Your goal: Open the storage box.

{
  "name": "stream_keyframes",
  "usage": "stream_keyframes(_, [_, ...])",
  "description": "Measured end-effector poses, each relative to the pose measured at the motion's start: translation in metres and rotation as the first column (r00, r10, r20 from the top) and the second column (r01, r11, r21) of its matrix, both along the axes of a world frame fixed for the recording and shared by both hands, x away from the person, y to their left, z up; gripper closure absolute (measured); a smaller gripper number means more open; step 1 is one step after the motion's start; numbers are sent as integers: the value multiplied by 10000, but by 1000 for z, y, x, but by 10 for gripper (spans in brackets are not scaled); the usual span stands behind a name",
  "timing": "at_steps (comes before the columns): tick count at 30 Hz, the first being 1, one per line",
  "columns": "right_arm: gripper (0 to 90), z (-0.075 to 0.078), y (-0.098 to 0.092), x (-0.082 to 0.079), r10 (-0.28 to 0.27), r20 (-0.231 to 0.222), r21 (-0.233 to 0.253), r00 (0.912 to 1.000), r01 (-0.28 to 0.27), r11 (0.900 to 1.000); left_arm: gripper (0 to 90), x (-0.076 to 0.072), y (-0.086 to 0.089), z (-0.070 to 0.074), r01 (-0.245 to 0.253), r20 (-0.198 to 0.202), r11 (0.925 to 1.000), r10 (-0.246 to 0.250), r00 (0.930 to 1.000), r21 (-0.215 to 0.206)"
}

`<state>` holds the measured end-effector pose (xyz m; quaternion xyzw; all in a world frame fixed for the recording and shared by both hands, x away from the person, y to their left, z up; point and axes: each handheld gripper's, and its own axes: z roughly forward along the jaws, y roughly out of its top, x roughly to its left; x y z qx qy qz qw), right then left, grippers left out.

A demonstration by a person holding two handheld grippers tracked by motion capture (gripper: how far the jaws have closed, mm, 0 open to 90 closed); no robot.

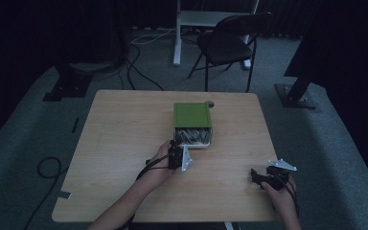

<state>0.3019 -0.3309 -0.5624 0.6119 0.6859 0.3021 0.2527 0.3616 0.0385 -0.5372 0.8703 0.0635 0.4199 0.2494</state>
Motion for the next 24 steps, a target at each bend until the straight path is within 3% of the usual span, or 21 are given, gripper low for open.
stream_keyframes(2, [110, 0, 0, 0, 11, -3, -23, 10000, -11, 10000, 507, 2, -2, -2, 157, 133, 9996, -160, 9998, 242])
stream_keyframes(7, [110, 0, 0, 0, 13, -6, -25, 10000, -13, 10000, 557, 4, -5, -3, 103, 206, 9994, -110, 9997, 325])
stream_keyframes(10, [110, 0, 0, 0, 20, -3, -22, 10000, -20, 10000, 616, 5, -6, -4, 75, 480, 9988, -98, 9988, 480])
stream_keyframes(24, [111, 0, 0, 1, 25, -3, -26, 10000, -25, 10000, 665, 9, -7, -8, 147, 845, 9969, -212, 9962, 772])
